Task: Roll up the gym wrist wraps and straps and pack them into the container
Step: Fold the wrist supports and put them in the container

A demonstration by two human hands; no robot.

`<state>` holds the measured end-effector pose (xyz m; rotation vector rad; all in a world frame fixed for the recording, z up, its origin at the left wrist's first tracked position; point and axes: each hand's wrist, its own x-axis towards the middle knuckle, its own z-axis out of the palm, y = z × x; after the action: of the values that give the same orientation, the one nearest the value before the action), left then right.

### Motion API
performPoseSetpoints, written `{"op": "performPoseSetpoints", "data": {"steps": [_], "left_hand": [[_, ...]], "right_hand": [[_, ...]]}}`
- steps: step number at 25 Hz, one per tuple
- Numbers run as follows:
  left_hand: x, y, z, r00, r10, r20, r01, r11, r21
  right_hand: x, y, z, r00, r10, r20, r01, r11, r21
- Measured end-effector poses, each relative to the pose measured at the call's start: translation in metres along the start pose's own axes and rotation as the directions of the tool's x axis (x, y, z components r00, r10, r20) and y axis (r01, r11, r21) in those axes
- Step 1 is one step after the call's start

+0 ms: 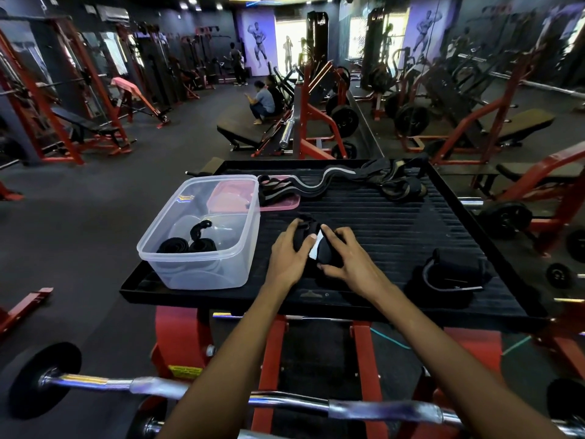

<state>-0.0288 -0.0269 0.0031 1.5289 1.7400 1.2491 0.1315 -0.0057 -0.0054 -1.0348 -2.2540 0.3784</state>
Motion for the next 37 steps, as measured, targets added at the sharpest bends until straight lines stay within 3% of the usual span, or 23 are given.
{"op": "performPoseSetpoints", "data": {"steps": [4, 8, 14, 19, 23, 28, 31, 37], "left_hand": [[-0.002, 0.002, -0.002, 1.0, 0.008, -0.009, -0.008, 0.999, 0.05], [-0.003, 0.003, -0.003, 0.999, -0.044, -0.015, 0.044, 0.999, -0.026], [-0.006, 0.007, -0.01, 0.998, -0.034, 0.052, 0.038, 0.996, -0.082], [-0.006, 0.005, -0.007, 0.997, 0.045, 0.063, -0.04, 0.996, -0.077], [-0.007, 0.009, -0.006, 0.994, 0.097, 0.041, -0.093, 0.991, -0.093], [-0.008, 0.007, -0.003, 0.981, 0.154, 0.12, -0.161, 0.986, 0.051], [-0.01, 0.008, -0.002, 0.956, 0.237, 0.171, -0.27, 0.941, 0.204], [-0.016, 0.013, -0.001, 0.936, 0.302, 0.18, -0.341, 0.904, 0.257]], "right_hand": [[-0.001, -0.005, -0.002, 0.996, 0.055, 0.073, -0.053, 0.998, -0.03], [0.001, -0.005, -0.003, 0.984, 0.16, 0.079, -0.175, 0.957, 0.233], [0.001, -0.005, -0.001, 0.963, 0.259, 0.078, -0.269, 0.889, 0.37], [0.0, 0.0, -0.004, 0.944, 0.293, 0.149, -0.31, 0.64, 0.703], [0.0, -0.004, -0.009, 0.944, 0.293, 0.15, -0.312, 0.655, 0.688], [0.0, -0.006, -0.01, 0.93, 0.349, 0.118, -0.336, 0.672, 0.66], [0.0, -0.006, -0.008, 0.886, 0.45, 0.117, -0.41, 0.639, 0.65], [0.004, -0.008, -0.005, 0.785, 0.615, 0.076, -0.498, 0.554, 0.668]]}}
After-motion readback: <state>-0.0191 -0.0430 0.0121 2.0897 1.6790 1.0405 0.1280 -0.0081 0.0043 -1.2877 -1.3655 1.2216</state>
